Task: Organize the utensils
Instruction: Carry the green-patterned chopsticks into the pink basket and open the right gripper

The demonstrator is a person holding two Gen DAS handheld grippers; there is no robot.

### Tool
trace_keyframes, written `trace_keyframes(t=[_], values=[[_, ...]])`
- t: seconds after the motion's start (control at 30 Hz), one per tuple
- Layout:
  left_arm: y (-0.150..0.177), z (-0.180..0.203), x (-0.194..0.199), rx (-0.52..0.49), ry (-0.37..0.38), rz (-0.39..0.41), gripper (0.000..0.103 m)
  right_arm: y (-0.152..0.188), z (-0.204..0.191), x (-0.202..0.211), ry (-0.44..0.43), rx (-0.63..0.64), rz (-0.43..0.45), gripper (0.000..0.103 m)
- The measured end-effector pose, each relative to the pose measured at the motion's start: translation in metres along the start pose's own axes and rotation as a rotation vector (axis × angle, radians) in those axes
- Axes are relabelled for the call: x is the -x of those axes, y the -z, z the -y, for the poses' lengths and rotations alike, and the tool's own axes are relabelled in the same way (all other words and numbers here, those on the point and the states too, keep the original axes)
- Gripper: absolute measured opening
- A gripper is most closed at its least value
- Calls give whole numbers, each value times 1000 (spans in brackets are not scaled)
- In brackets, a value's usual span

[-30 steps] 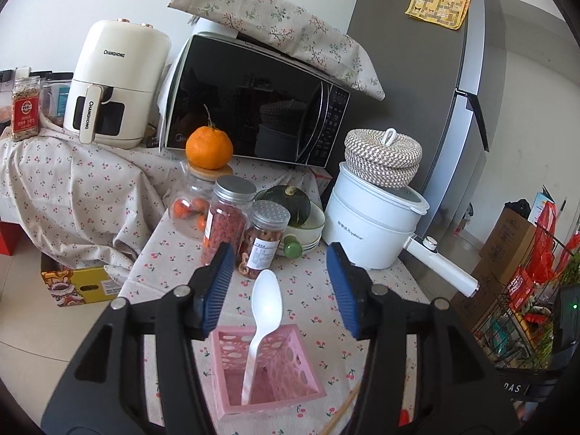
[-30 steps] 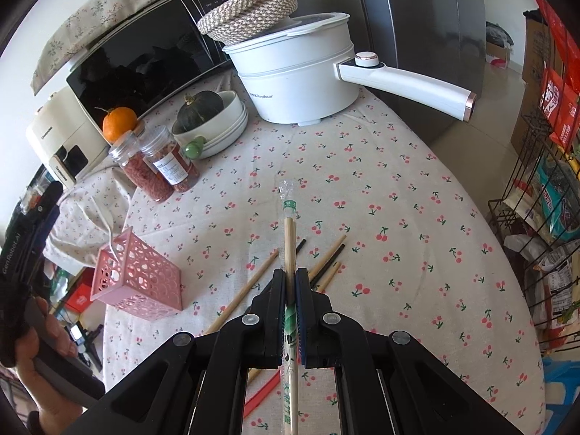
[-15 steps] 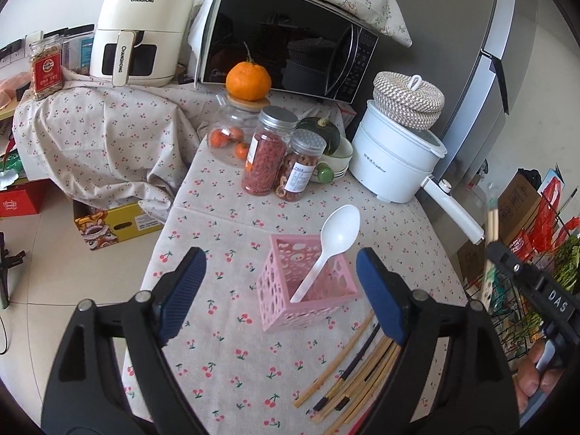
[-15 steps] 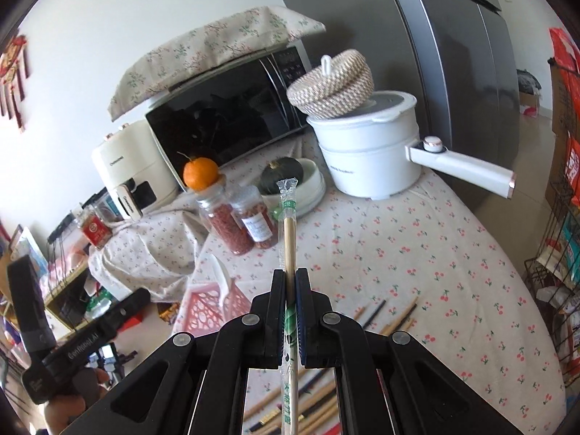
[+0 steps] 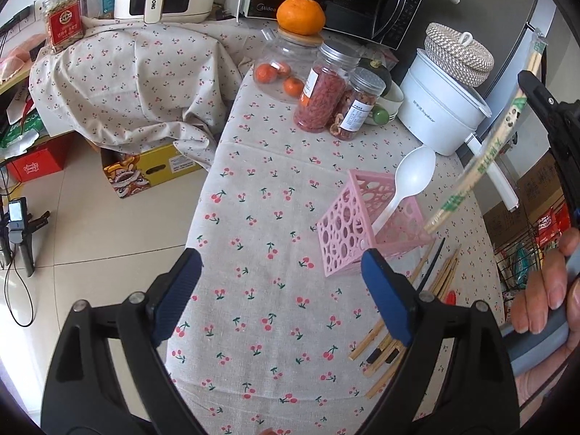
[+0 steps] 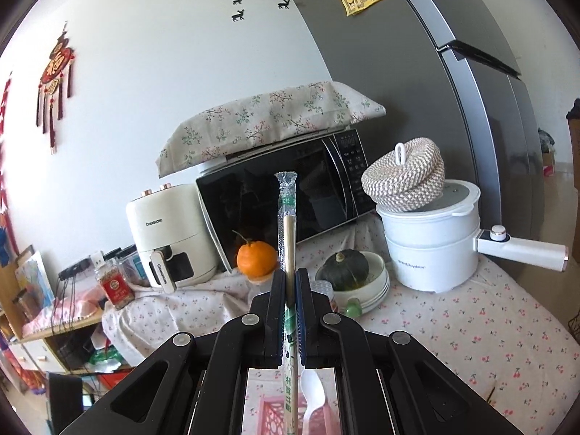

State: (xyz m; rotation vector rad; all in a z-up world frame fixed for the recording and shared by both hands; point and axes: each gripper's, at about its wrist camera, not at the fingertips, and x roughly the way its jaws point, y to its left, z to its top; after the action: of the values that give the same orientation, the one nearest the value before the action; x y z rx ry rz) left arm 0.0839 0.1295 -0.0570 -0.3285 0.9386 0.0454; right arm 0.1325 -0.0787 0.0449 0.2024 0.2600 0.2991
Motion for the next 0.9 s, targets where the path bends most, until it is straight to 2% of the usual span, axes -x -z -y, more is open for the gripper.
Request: trace_keyframes(t=[0.17,0.3,0.37,0.43,0.5,0.53,0.67,0.9], values=[[-3,-4,-1,16,13,-11,91,12,-1,-16,64,-2,46,6],[-4,-3,-3,22,14,-11,92,22,0,-30,63,-15,-4,6],[-4,-1,-4,17,12,-13,92,27,0,-34,27,-12,-44,7],[-3,3,-5,4,9,-14,92,30,-2,-34,6,2,-68,13],[-1,7,-5,-13,5,-11,92,29,-3,-32,-2,22,-80,36],[-1,10,-5,-21,5,-8,92,27,-2,-29,-12,23,-87,41],[3,23,-5,-58,14,-14,92,16,4,-15,-20,36,-124,47],[16,48,-4,-140,35,-13,92,-2,41,24,46,53,-175,67]])
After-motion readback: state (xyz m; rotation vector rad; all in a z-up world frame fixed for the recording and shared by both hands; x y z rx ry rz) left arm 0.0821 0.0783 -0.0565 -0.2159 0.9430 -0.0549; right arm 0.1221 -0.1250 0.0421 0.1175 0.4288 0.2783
